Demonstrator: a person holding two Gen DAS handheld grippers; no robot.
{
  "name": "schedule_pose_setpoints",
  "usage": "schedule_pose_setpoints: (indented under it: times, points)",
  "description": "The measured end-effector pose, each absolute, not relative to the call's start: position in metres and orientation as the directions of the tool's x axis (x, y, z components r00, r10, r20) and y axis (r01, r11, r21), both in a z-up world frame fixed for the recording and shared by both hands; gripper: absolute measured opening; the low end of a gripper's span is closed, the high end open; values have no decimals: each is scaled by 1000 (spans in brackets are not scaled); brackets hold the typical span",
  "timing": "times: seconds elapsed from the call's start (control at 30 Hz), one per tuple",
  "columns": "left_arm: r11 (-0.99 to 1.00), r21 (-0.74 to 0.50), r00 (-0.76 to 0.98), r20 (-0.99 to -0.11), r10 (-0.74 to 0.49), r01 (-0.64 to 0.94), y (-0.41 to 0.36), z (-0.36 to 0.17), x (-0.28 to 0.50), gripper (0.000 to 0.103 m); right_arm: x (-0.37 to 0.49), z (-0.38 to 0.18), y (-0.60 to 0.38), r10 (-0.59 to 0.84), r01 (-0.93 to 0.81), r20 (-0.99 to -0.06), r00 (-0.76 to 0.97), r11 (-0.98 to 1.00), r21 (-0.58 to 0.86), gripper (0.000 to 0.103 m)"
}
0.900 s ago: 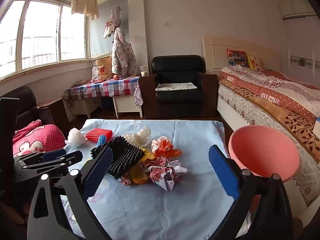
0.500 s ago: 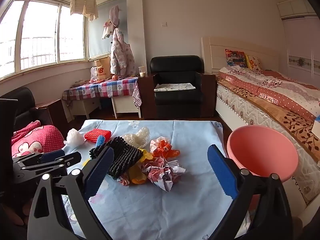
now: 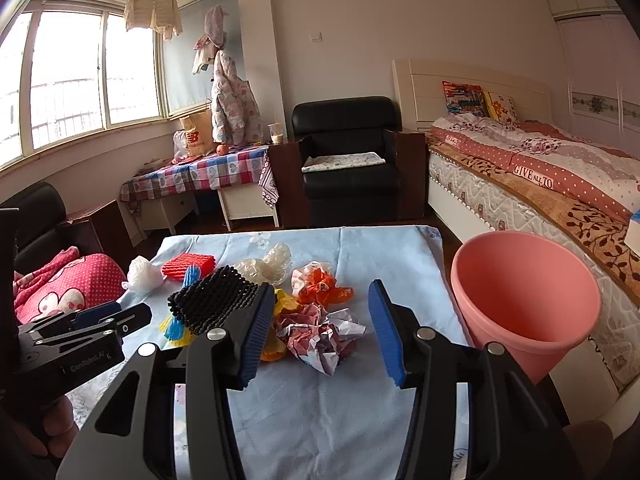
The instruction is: Collect trash
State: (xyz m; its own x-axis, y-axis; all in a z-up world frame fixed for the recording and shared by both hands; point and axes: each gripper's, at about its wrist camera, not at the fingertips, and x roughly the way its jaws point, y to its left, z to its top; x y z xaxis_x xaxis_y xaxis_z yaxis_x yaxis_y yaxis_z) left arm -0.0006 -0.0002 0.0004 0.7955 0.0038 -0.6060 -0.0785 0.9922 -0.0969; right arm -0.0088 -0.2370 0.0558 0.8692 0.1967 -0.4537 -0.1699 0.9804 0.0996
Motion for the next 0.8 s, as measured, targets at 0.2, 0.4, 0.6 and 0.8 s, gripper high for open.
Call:
schedule_pose_setpoints:
  times: [0.2, 0.4, 0.6, 0.8]
  points:
    - [992, -98, 795, -607, 2, -77, 0, 0, 0, 48, -7, 56, -238, 196, -169, -459, 867, 981, 99, 50]
    - [992, -99, 794, -608, 2, -78, -2, -6, -3, 48, -7, 55, -238, 196, -168, -464, 864, 981, 102, 50]
    - [992, -100, 793, -609, 2, -80, -2, -6, -3, 48, -8, 55, -238, 198, -172, -463, 864, 980, 99, 50]
    - [992, -100, 793, -609, 2, -80, 2, -4, -5, 48, -8, 54, -238, 198, -171, -468, 861, 980, 99, 50]
